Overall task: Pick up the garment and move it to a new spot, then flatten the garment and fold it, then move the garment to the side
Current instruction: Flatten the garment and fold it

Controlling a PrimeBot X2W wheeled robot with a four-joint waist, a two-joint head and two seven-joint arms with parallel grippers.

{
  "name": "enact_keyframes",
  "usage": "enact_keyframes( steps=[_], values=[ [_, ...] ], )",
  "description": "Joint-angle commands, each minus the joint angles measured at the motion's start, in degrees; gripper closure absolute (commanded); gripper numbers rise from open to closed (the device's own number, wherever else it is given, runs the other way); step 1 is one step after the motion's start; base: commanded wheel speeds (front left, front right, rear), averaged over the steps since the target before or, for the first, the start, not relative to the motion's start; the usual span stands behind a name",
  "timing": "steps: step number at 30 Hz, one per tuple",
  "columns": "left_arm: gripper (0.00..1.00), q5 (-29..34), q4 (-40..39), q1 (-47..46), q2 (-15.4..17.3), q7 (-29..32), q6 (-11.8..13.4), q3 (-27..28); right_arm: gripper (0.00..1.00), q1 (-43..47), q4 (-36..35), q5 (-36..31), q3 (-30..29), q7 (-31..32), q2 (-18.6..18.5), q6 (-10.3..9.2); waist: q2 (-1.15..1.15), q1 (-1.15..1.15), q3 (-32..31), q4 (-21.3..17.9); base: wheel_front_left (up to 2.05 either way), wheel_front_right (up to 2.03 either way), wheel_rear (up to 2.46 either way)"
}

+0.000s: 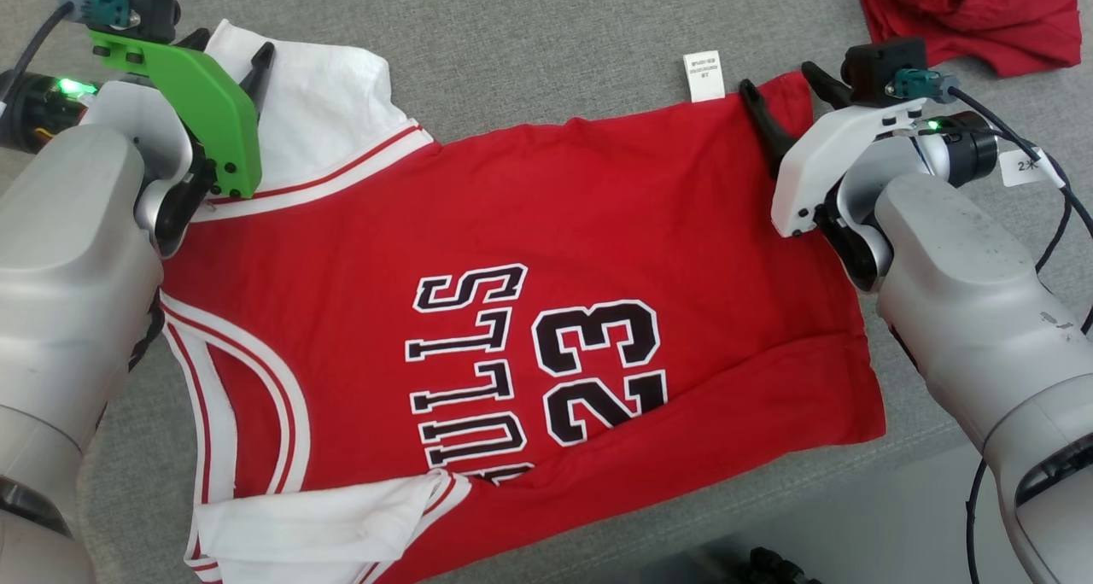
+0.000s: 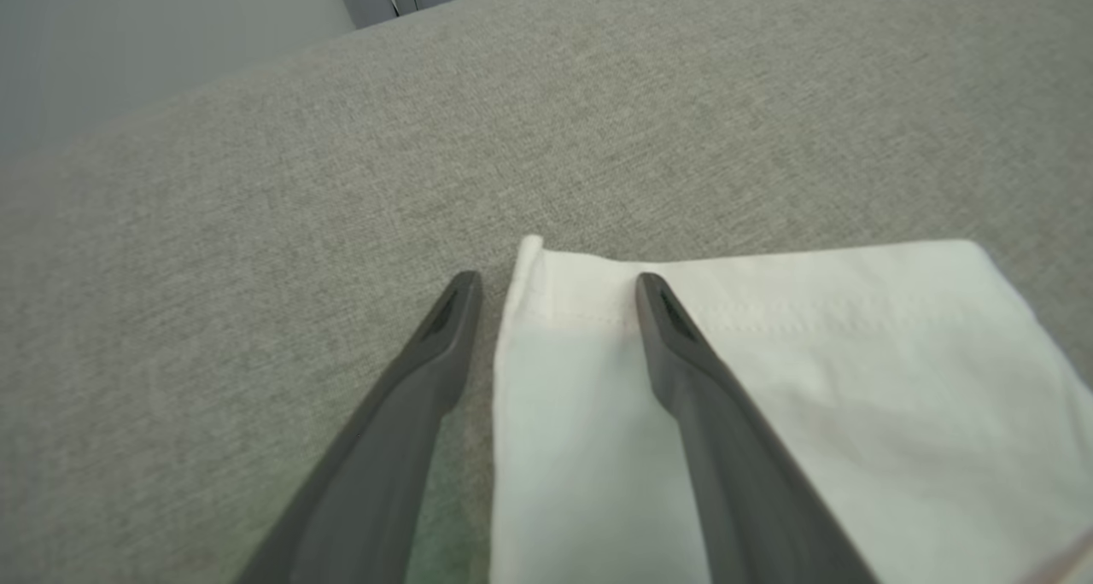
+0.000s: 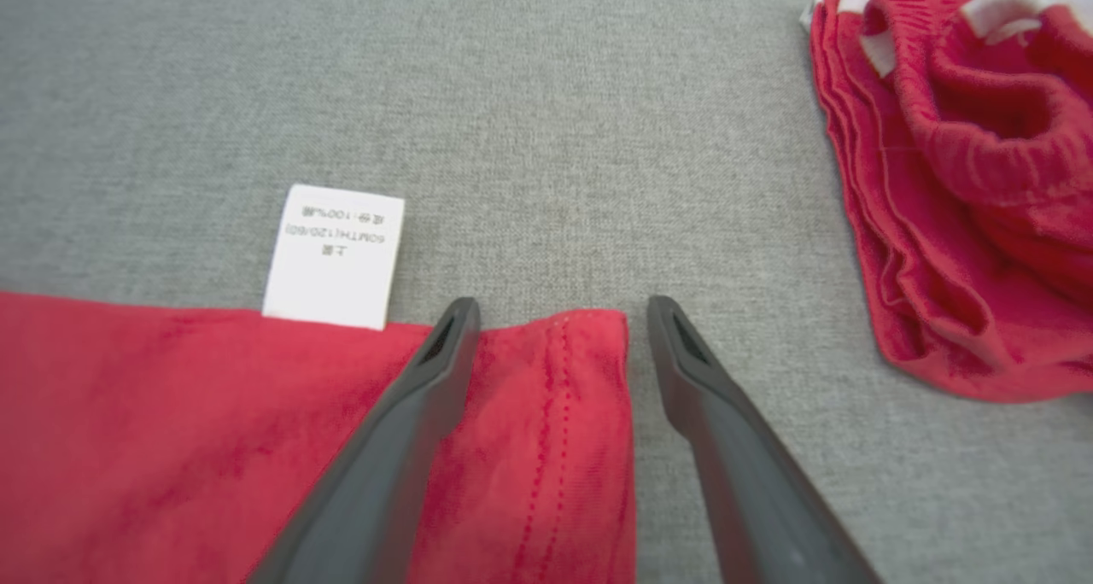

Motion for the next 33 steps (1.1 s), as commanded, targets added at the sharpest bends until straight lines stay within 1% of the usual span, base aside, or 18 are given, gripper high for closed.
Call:
enact_keyframes(
  steps=[1, 3, 4, 9, 12, 14, 18, 20, 24, 28, 30, 33],
  values=[
    [1.0, -1.1, 0.2, 0.0, -0.3, 0.3, -0.2, -0.8, 0.53, -0.1, 0.6, 0.9, 0.7, 0.6, -0.2, -0.05, 0.0, -0.01, -0.1, 0.1, 0.0, 0.0, 0.0],
    [1.0, -1.7, 0.2, -0.1, -0.2, -0.2, -0.2, -1.6, 0.97, -0.3, 0.6, 2.1, 1.5, 0.3, -0.9, -0.05, 0.0, -0.01, -0.3, 0.3, 0.0, 0.0, 0.0],
    [1.0, -2.4, 0.2, -0.1, -0.1, -0.6, -0.1, -1.6, 1.0, -0.3, 0.6, 2.7, 1.9, 0.0, -1.1, -0.06, 0.0, -0.01, -0.5, 0.5, 0.0, 0.0, 0.0],
    [1.0, -5.9, -0.8, 0.0, -0.4, -4.3, -0.1, -1.1, 1.0, -0.5, 0.5, 4.4, 3.4, -2.6, -2.5, -0.05, 0.0, -0.01, -1.8, 1.6, 0.0, 0.0, 0.0],
    [1.0, -8.0, -2.2, 0.4, -0.3, -7.4, -0.1, -1.0, 1.0, -0.3, 0.6, 5.1, 3.9, -4.5, -3.6, -0.05, 0.0, -0.01, -3.1, 2.6, 0.0, 0.0, 0.0],
    [1.0, -8.6, -3.8, 1.0, -0.3, -9.2, -0.1, -1.7, 1.0, 0.4, 0.7, 5.4, 4.0, -5.4, -4.2, -0.05, 0.0, -0.01, -4.2, 3.4, 0.0, 0.0, 0.0],
    [1.0, -10.7, -7.3, 3.3, 0.7, -13.7, -0.1, -2.4, 1.0, 3.0, 0.0, 6.1, 3.8, -6.4, -5.6, -0.05, 0.0, -0.01, -6.8, 5.0, 0.0, 0.0, 0.0],
    [1.0, -10.7, -9.6, 5.2, 1.4, -15.9, -0.1, -3.5, 1.0, 4.6, -1.0, 6.1, 3.4, -6.6, -6.4, -0.05, 0.0, -0.01, -8.1, 5.7, 0.0, 0.0, 0.0],
    [1.0, -11.8, -14.3, 9.7, 2.8, -19.2, -0.1, -3.3, 1.0, 9.0, -5.4, 4.4, 0.1, -6.6, -8.6, -0.05, 0.0, -0.01, -10.1, 7.2, 0.0, 0.0, 0.0],
    [1.0, -10.5, -18.9, 15.3, 3.7, -20.5, 0.1, -2.3, 1.0, 14.4, -10.1, 1.5, -4.8, -6.6, -10.1, -0.05, 0.0, -0.01, -11.9, 8.8, 0.0, 0.0, 0.0],
    [1.0, -9.5, -21.8, 18.0, 4.2, -20.7, 1.3, -0.6, 1.0, 17.2, -12.2, 0.1, -7.6, -6.6, -10.7, -0.05, 0.0, -0.01, -12.5, 9.5, 0.0, 0.0, 0.0],
    [1.0, -6.8, -27.2, 23.8, 4.5, -20.6, 3.5, 3.4, 1.0, 21.4, -14.8, -2.4, -11.2, -6.6, -10.7, -0.05, 0.0, -0.01, -13.4, 10.1, 0.0, 0.0, 0.0]
  ],
)
